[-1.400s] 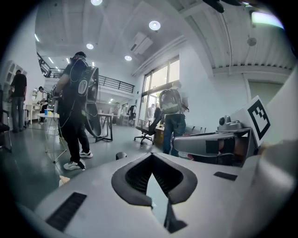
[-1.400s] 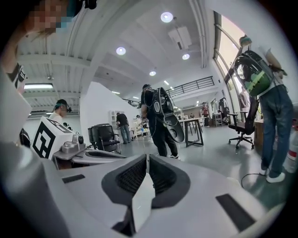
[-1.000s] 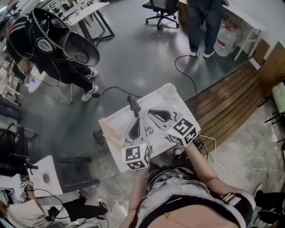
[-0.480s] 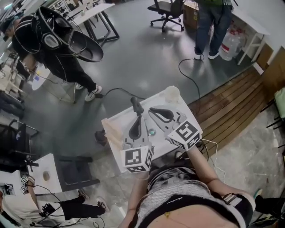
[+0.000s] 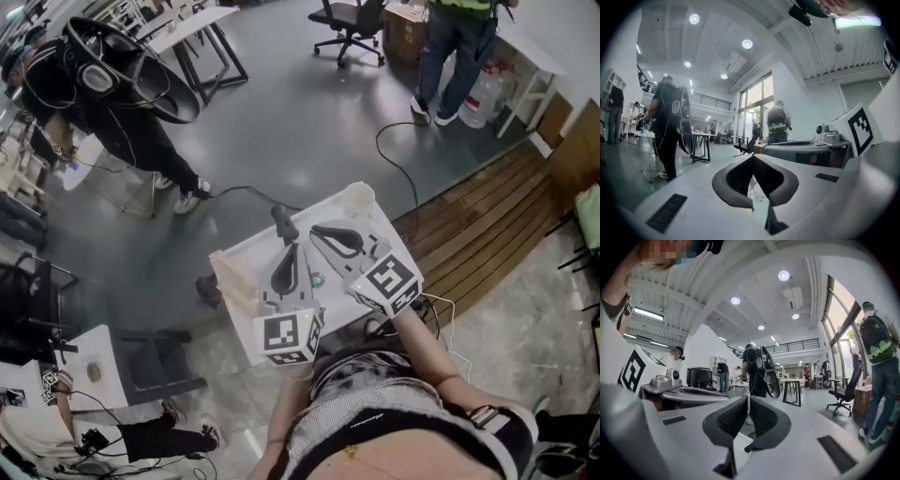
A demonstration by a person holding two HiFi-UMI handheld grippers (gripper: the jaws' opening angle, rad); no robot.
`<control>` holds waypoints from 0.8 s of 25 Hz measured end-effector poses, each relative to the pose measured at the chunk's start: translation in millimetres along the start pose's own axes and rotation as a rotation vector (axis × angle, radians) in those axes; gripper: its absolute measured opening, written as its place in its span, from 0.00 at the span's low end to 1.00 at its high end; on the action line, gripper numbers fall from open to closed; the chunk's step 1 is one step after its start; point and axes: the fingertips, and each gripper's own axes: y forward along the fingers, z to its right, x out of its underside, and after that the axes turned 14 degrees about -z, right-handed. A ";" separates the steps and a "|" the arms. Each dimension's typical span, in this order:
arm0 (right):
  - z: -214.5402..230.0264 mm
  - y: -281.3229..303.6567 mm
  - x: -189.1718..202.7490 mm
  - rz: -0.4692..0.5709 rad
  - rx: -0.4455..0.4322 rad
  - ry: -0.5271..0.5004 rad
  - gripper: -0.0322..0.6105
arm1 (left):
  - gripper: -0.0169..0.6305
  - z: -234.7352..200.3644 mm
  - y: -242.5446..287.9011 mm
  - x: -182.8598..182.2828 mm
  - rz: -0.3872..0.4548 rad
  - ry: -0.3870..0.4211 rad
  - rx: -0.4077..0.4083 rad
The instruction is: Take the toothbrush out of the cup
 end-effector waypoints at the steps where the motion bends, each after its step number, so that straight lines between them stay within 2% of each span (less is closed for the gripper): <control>1: 0.4 0.3 0.1 -0.003 0.001 -0.001 0.16 | 0.03 0.2 0.6 0.1 -0.002 -0.001 0.002; 20: 7.1 3.5 10.4 -0.031 0.017 0.025 0.16 | 0.03 -4.6 8.3 5.0 -0.017 -0.015 0.013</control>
